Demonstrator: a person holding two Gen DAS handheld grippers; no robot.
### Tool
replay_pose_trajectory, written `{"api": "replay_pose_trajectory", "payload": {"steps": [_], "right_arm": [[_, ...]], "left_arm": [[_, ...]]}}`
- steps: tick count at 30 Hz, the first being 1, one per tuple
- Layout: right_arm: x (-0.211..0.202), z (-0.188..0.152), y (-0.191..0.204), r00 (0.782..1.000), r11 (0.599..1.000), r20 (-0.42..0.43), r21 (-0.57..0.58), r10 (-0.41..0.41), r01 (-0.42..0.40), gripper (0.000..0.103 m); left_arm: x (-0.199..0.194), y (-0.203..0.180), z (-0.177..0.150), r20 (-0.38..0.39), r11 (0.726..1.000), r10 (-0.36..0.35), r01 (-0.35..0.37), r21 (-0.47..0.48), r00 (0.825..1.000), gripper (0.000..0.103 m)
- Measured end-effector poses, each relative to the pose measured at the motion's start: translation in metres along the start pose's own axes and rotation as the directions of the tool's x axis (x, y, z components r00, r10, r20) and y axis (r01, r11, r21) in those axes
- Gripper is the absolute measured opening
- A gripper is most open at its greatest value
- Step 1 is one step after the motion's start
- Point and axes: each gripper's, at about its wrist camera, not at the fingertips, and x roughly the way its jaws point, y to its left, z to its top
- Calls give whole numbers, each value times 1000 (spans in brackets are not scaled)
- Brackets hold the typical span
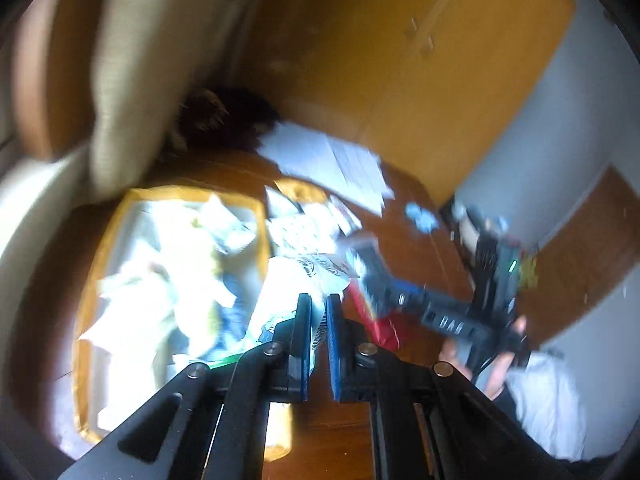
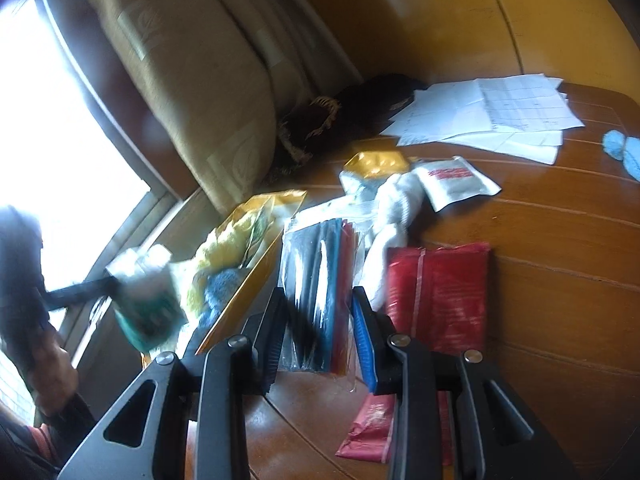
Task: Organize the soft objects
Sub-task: 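Carry the teal pack and pen bag over the tray with both grippers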
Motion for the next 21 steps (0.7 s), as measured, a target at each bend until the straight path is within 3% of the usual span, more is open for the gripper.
{"api": "replay_pose_trajectory", "payload": {"steps": [5,8,11,21], "right_arm": [[7,-4,20,999,1000,-36,-26,14,-15,31],[8,-2,42,998,998,-51,-35,47,-48,31],[16,1,63,996,997,-64,-43,61,-64,31],[82,36,87,991,998,-129,-59,-40,33,31]], "left_arm": [[-36,35,-4,76,995,71,-65,-82,995,5],[-35,56,-8,71,987,122,-114,-109,990,5],[-28,73,-7,50,983,118,-109,-151,992,5],[5,105,35,76,970,191,-176,-169,979,5]]}}
